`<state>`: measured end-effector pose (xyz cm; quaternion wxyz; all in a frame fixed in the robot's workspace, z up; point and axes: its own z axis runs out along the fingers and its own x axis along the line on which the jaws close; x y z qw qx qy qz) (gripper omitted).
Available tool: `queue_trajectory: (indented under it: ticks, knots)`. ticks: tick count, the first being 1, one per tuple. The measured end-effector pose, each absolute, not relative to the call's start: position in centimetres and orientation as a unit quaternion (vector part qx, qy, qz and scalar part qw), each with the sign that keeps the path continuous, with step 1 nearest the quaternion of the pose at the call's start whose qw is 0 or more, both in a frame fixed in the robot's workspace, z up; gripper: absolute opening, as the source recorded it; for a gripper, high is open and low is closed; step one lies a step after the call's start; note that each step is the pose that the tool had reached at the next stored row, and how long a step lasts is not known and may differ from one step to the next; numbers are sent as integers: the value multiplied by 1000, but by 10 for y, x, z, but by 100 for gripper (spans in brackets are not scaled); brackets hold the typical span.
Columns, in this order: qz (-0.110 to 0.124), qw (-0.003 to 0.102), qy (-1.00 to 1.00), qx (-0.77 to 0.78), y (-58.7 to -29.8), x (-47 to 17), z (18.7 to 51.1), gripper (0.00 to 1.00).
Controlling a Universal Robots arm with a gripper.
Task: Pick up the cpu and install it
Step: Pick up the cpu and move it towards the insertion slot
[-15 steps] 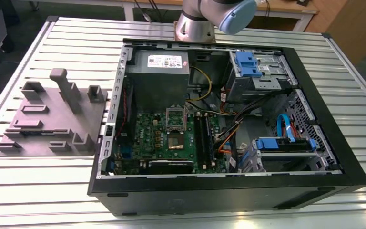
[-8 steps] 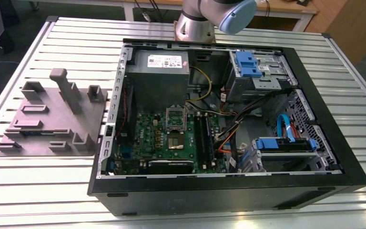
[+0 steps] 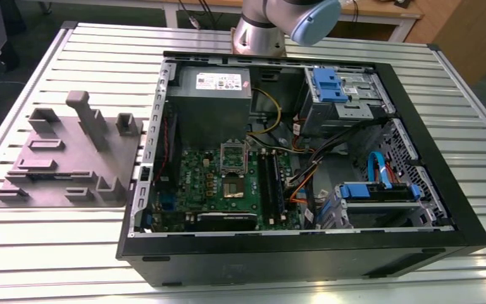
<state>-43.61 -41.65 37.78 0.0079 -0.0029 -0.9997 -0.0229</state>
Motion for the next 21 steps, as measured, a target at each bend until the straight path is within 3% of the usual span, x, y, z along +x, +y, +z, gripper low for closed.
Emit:
queue_trajectory:
  ticks: [21]
  knots:
    - [-23,8,-1000,-3,-417,-432,378,47]
